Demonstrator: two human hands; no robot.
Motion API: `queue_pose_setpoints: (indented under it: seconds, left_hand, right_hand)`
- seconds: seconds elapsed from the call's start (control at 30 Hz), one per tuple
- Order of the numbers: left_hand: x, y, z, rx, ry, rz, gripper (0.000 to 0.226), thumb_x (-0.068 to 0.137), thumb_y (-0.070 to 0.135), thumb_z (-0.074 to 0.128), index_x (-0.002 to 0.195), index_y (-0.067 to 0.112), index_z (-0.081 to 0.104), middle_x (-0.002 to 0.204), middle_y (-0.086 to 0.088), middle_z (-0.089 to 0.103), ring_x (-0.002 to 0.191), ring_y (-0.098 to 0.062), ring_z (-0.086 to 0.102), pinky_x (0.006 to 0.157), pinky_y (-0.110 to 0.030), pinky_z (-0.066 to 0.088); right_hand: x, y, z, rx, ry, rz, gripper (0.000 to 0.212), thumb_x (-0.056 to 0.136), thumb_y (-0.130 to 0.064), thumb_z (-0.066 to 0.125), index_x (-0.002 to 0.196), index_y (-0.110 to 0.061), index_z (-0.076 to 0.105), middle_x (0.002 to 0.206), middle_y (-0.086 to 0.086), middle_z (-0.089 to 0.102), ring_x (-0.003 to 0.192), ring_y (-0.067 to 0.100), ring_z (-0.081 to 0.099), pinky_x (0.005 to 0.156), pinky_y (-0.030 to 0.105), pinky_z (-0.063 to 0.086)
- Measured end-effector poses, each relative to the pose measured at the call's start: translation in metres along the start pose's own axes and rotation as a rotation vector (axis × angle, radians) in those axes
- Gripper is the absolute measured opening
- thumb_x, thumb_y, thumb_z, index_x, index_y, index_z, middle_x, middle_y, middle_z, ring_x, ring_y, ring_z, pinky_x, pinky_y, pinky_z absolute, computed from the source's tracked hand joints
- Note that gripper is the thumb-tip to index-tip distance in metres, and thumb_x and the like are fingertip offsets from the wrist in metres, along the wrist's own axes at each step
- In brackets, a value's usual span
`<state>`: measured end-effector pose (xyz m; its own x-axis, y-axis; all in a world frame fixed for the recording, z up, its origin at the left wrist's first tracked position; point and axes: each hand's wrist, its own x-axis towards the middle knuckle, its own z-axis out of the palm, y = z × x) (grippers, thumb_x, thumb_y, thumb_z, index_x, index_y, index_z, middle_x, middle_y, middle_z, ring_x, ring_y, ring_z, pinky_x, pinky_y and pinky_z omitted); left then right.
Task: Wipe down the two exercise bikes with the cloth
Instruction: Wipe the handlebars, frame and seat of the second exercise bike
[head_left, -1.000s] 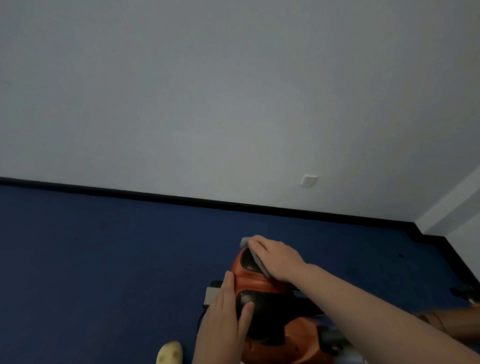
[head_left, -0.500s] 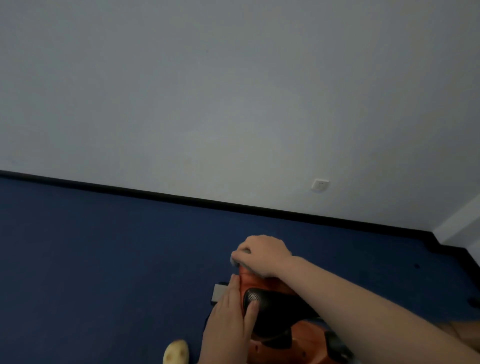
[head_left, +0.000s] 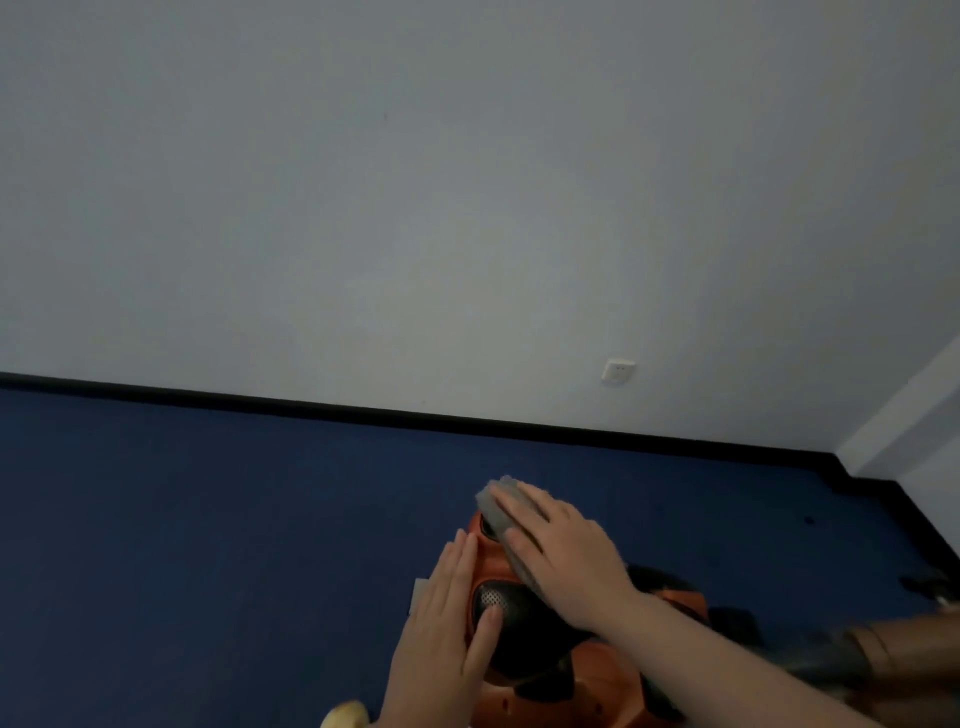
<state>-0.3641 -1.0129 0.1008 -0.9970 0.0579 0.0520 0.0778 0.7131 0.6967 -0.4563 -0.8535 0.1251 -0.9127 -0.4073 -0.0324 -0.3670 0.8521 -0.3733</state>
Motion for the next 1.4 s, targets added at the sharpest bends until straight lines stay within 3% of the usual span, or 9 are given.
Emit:
queue_pose_setpoints:
  seconds: [0.23,0.4,0.5,0.67,0.83,0.97,1.17,1.27,1.4]
  left_hand:
    - [0.0,0.0,0.002,-0.129,0.001,-0.009,0.069,0.081,0.077,0.021,0.142,0.056,-0.004,0.149,0.041,-0.007,0.126,0.032,-0.002,0.084,0.013,0.006]
    - [0.001,-0.001,0.002,-0.125,0.013,-0.001,0.063,0.095,0.051,0.038,0.143,0.05,-0.003,0.153,0.033,-0.004,0.133,0.024,0.002,0.087,0.011,0.008]
    - [0.001,0.0,0.003,-0.152,0.023,0.009,0.061,0.094,0.058,0.035,0.144,0.048,0.0,0.154,0.031,0.0,0.126,0.032,0.003,0.086,0.01,0.017]
    - [-0.003,-0.001,0.006,-0.224,0.015,-0.04,0.068,0.088,0.07,0.025,0.145,0.052,-0.008,0.156,0.028,0.006,0.122,0.025,0.025,0.082,0.005,0.03]
    - [-0.002,-0.003,0.006,-0.175,0.008,-0.061,0.07,0.088,0.062,0.027,0.142,0.048,-0.014,0.158,0.021,0.009,0.129,0.01,0.035,0.091,-0.002,0.034]
    - [0.0,0.0,0.005,-0.105,0.033,-0.061,0.067,0.097,0.051,0.034,0.141,0.045,-0.016,0.159,0.02,0.006,0.134,0.006,0.03,0.1,-0.009,0.031]
    - [0.008,0.011,0.001,-0.11,0.024,-0.123,0.065,0.102,0.036,0.031,0.141,0.042,-0.021,0.151,0.025,-0.02,0.131,0.015,-0.009,0.087,0.009,-0.014]
    - [0.02,0.02,-0.003,-0.151,0.028,-0.076,0.068,0.102,0.029,0.035,0.146,0.037,-0.016,0.153,0.025,-0.018,0.138,0.014,-0.009,0.096,0.007,-0.009]
    - [0.033,0.018,-0.001,-0.092,-0.005,-0.051,0.061,0.103,0.04,0.027,0.15,0.032,-0.011,0.158,0.02,-0.013,0.142,0.007,-0.007,0.116,-0.016,0.0]
  right_hand:
    - [0.045,0.014,-0.018,0.018,-0.33,0.324,0.036,0.1,-0.026,0.031,0.134,-0.02,0.042,0.133,0.014,0.052,0.116,0.031,0.052,0.093,0.04,0.043]
    - [0.023,-0.03,0.006,-0.064,0.064,0.06,0.049,0.096,-0.058,0.012,0.135,-0.044,0.038,0.145,-0.011,0.04,0.128,0.018,0.041,0.098,0.041,0.036]
    - [0.007,-0.009,0.003,0.02,0.02,-0.028,0.05,0.094,-0.062,0.01,0.14,-0.052,0.023,0.15,-0.017,0.031,0.133,0.012,0.035,0.099,0.038,0.036]
    - [0.053,0.005,-0.008,0.175,-0.206,0.341,0.037,0.102,-0.036,0.025,0.135,-0.032,0.041,0.139,0.002,0.049,0.12,0.027,0.05,0.096,0.042,0.043]
    - [0.039,-0.024,0.004,-0.012,-0.014,0.052,0.051,0.091,-0.061,0.013,0.123,-0.042,0.049,0.132,-0.012,0.05,0.119,0.017,0.047,0.09,0.039,0.039]
    - [0.019,0.003,-0.003,0.09,-0.019,-0.027,0.047,0.094,-0.063,0.015,0.135,-0.049,0.033,0.142,-0.019,0.039,0.126,0.008,0.04,0.093,0.035,0.039]
    - [0.067,-0.021,-0.004,0.032,-0.208,0.206,0.039,0.1,-0.038,0.02,0.118,-0.034,0.055,0.129,-0.002,0.056,0.112,0.024,0.054,0.093,0.042,0.044]
    - [0.042,-0.032,0.008,-0.077,0.024,0.079,0.048,0.097,-0.052,0.013,0.125,-0.038,0.049,0.131,-0.008,0.051,0.116,0.018,0.049,0.094,0.04,0.04]
    - [0.007,-0.006,0.003,-0.038,0.056,0.037,0.055,0.093,-0.059,0.005,0.142,-0.044,0.026,0.142,-0.013,0.041,0.123,0.013,0.045,0.094,0.034,0.041]
